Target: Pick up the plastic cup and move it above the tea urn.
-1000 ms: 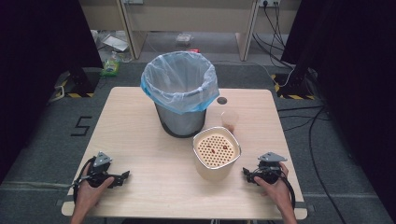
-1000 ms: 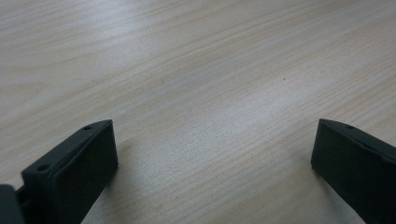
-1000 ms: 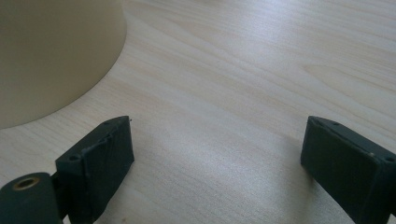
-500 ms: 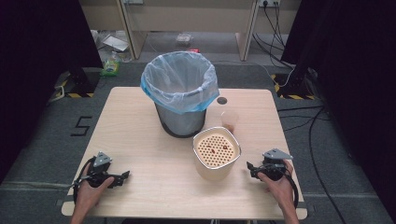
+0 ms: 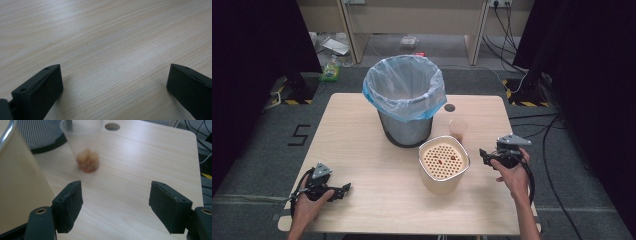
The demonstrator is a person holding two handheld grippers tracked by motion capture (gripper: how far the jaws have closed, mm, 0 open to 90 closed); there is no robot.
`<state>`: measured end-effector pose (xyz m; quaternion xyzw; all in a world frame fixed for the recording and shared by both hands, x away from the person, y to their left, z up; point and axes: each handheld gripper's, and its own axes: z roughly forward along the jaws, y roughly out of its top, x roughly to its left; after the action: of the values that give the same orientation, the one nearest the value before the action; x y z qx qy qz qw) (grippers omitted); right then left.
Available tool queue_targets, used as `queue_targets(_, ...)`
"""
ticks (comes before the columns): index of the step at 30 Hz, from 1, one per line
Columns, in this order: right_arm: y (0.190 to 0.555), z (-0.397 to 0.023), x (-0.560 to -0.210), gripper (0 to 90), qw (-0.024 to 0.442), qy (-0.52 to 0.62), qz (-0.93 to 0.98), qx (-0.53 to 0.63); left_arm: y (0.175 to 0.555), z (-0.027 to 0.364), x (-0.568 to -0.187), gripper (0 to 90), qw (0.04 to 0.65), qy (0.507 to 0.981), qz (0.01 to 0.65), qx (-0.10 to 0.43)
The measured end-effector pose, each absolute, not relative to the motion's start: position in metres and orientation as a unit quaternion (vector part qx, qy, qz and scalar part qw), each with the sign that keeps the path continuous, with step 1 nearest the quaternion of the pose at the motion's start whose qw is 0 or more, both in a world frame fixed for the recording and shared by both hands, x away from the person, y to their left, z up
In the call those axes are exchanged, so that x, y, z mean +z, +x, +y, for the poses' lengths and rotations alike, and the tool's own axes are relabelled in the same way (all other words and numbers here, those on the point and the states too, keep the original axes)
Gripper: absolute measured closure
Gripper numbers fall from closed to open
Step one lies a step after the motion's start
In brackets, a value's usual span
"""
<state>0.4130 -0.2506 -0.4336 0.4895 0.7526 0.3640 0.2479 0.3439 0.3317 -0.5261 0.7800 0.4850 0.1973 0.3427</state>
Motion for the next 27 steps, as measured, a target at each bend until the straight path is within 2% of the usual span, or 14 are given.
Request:
queue_targets(8,0.439,-0.241,-0.416,33.8,0.255,0.485,0.757,0.355,0.344,0.332,-0.526,0.0,0.343,0.78,0.485,0.197)
queue_targets(27,0.491,-0.219,-0.396,44.8,0.235,0.499,0.746,0.373,0.344,0.332,-0.526,0.0,0.342,0.78,0.485,0.197)
